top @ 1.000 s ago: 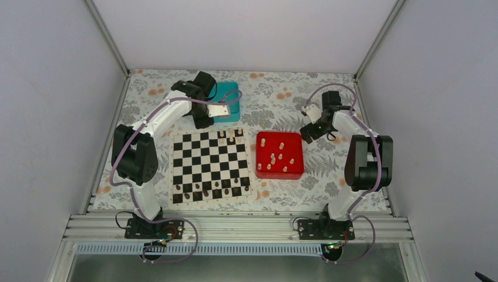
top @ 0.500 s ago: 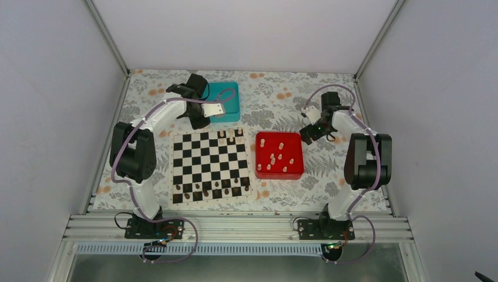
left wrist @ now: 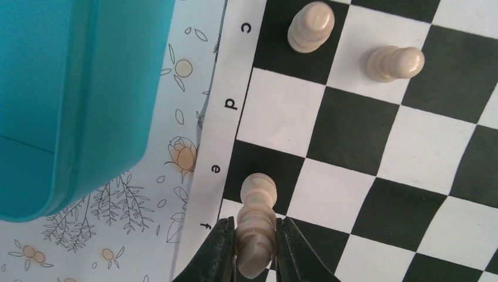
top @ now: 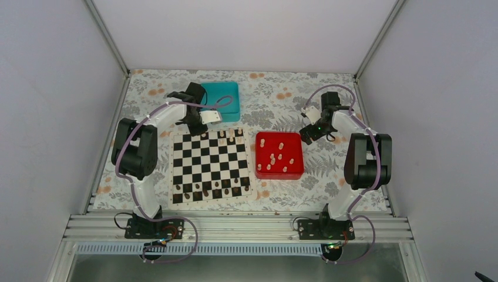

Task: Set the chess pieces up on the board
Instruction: Place the chess piece on the chessboard.

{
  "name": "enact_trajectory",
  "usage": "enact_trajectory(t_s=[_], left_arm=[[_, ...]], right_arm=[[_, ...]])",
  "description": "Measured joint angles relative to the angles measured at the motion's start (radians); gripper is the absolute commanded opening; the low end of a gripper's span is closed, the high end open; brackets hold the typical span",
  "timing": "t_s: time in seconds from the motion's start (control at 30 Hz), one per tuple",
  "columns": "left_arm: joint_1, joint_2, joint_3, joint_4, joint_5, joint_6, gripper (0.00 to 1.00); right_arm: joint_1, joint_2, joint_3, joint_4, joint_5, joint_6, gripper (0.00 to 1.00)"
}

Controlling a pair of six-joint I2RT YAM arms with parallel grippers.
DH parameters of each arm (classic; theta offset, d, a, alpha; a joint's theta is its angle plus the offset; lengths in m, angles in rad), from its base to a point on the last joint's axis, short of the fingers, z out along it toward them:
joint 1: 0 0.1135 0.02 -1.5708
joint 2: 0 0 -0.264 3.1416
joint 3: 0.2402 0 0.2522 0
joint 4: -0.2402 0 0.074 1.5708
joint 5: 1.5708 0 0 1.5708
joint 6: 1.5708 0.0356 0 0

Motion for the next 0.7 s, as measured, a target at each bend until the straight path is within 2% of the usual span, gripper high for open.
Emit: enact_trajectory(t_s=[0.6,0.7], left_arm=[[0.014,0.016,-0.030,0.046,0.024,0.000,0.04],[0.014,0.016,-0.030,0.046,0.025,0.000,0.08]], right_arm=[[0.000,0.000,0.000,0.000,0.001,0.000,1.00],[0.000,0.000,0.000,0.000,0.001,0.000,1.00]])
